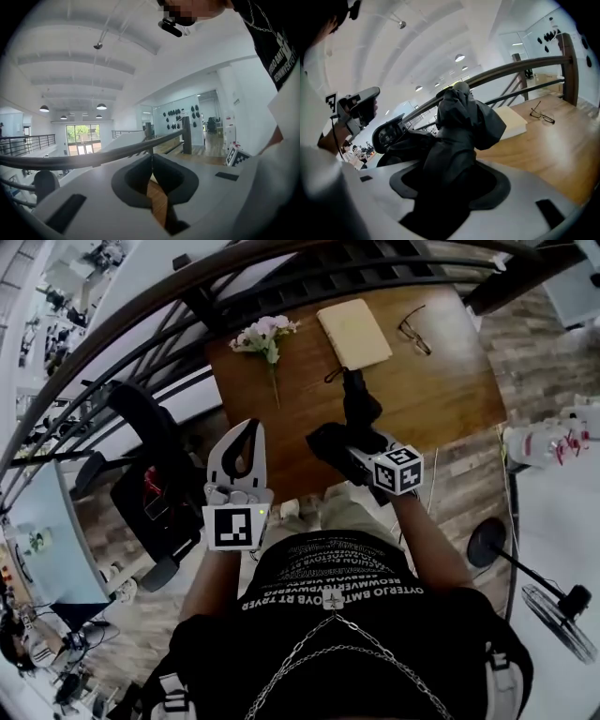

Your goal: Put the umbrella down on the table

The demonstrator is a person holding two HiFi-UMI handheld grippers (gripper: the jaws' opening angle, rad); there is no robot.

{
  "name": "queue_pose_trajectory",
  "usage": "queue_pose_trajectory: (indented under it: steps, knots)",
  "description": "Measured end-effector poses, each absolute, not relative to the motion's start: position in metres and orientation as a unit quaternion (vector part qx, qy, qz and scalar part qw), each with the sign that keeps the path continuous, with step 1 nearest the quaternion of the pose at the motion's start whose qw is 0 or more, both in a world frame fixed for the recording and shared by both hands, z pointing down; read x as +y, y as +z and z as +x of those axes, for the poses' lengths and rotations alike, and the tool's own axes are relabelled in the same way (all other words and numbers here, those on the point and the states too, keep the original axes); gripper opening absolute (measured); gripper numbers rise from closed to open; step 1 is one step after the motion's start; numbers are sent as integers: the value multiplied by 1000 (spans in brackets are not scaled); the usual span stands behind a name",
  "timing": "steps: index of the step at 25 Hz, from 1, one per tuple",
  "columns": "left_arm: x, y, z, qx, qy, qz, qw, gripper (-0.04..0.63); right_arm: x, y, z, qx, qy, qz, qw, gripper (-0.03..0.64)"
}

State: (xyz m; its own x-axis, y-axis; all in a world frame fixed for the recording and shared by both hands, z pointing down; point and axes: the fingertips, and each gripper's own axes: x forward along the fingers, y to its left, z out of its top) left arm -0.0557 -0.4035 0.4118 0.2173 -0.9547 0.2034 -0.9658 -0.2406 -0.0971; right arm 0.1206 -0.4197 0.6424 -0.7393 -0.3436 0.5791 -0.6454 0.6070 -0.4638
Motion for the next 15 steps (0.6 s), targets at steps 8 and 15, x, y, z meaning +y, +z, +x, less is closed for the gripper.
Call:
queue_pose_trajectory:
  steps: [8,15]
  knots:
    - [-380,407,-77,-641,120,758,24,31,-425,723,103,-834,381,278,287,268]
    - [-358,404,-88,-647,123,752,30,31,-427,768,88,-797,396,298,344,278]
